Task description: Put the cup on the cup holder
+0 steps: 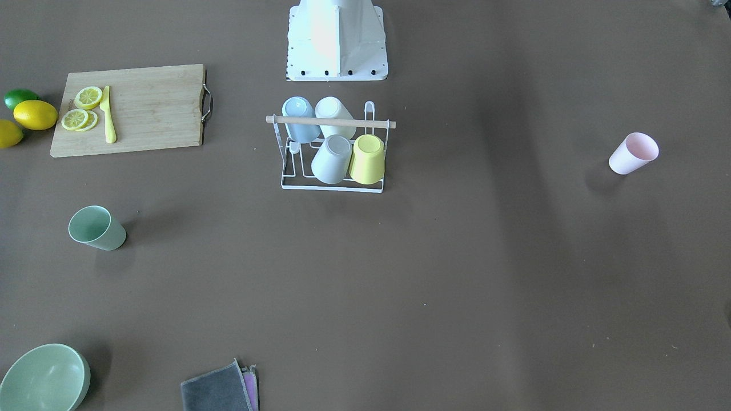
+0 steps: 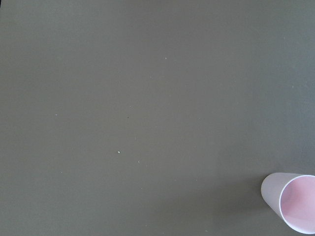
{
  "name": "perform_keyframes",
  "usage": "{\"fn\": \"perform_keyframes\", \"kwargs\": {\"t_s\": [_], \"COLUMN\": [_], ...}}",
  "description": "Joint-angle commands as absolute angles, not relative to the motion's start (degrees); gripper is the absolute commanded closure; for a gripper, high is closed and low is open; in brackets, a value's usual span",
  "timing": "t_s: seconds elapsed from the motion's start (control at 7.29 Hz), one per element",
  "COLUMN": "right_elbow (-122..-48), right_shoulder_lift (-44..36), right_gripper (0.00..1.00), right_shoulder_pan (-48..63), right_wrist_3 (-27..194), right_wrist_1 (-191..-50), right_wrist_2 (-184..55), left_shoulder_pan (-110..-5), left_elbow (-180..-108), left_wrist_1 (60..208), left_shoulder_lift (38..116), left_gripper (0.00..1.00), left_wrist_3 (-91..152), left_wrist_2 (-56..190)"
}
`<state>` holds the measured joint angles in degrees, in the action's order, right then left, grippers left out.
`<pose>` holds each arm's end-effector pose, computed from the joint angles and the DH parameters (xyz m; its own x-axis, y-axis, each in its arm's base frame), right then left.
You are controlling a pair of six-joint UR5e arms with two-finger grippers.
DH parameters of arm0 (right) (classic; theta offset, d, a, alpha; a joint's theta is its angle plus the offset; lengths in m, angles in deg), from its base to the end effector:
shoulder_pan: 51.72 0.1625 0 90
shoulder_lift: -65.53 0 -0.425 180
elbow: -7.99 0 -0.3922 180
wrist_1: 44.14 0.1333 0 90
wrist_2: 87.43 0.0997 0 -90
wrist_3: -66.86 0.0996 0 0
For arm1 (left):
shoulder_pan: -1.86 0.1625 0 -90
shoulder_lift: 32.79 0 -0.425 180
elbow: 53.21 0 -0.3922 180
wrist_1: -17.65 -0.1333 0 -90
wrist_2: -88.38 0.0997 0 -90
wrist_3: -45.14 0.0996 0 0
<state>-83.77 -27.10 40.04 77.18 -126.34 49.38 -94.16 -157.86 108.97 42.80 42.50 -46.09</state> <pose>0.0754 -0.4778 0.6486 0.6702 0.1119 0.7337 -0.1530 0.9882 -0.0110 -0.1039 -0.3792 0.6408 0.7061 -0.1016 -0.7008 0.1375 0.9905 -0.0051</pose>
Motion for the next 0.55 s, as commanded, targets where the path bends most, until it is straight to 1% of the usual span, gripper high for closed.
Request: {"fn": "perform_keyframes", "kwargs": {"t_s": [0.0, 0.41], "right_elbow": [-84.1, -84.3], "right_shoulder_lift": [-28.2, -27.6], "right_gripper": [0.00, 0.00], "right_shoulder_pan": [41.2, 41.4], "right_wrist_3": [75.9, 71.7], "right_wrist_1": [-126.2, -126.1], "right_wrist_2": [49.2, 47.1], "left_shoulder_pan": [-94.1, -94.1], "left_elbow": [-157.9, -157.0], "left_wrist_1": [110.0, 111.8], "left_shoulder_lift": [42.6, 42.5], "left_gripper": [0.01, 0.01], "left_wrist_3": [42.4, 42.6], "left_wrist_2": [-46.1, -46.2]}}
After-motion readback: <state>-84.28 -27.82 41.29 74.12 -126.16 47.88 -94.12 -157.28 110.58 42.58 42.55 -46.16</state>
